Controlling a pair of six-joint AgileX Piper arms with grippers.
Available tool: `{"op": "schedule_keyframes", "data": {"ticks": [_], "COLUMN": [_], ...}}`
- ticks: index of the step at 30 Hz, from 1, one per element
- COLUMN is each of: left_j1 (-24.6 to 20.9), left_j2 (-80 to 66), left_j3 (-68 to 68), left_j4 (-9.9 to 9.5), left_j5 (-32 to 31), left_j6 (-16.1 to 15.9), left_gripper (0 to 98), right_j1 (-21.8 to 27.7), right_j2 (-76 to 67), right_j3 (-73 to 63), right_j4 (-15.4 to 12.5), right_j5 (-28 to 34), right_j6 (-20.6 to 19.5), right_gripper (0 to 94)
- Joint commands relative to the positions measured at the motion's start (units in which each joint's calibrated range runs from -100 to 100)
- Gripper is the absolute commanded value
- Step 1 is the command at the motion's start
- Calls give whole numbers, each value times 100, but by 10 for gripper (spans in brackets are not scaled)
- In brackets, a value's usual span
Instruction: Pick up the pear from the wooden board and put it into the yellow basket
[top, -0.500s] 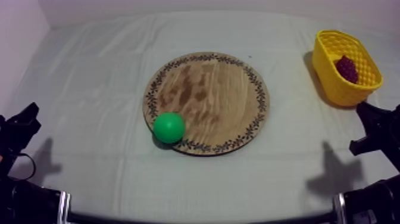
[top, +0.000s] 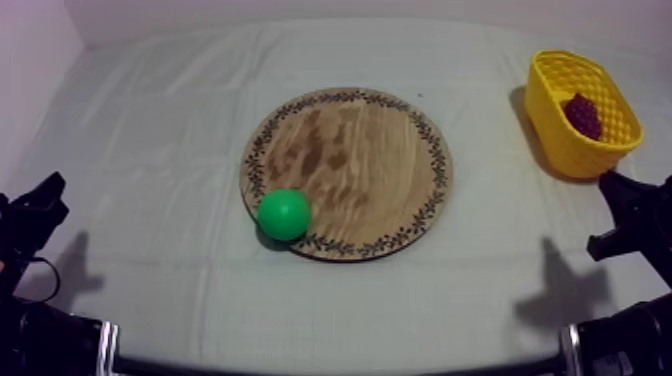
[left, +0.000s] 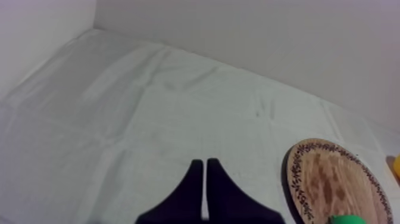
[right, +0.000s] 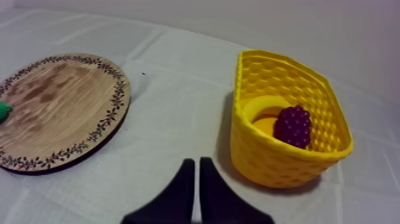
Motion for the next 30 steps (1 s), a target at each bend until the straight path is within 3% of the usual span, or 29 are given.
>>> {"op": "schedule_keyframes", "data": {"ticks": [1,14,20,27,30], "left_j1": [2,2,2,2,2], "left_j2": [0,0,0,0,0], "left_j3": [0,0,0,0,0], "left_j4": [2,2,2,2,2], "left_j5": [-1,-1,-1,-1,-1], "left_j6": [-1,-1,-1,-1,-1], "left_gripper": [1,1,1,1,1], "right_j1": [0,0,19,42,-16], "right_j2": [-2,-2,-2,-2,13], "right_j3": [0,0,0,0,-49], "right_j4": [-3,-3,-3,-3,-38], "right_j5": [2,2,2,2,-46], "right_j6": [1,10,361,161,249], "right_gripper": [3,4,4,4,4]}}
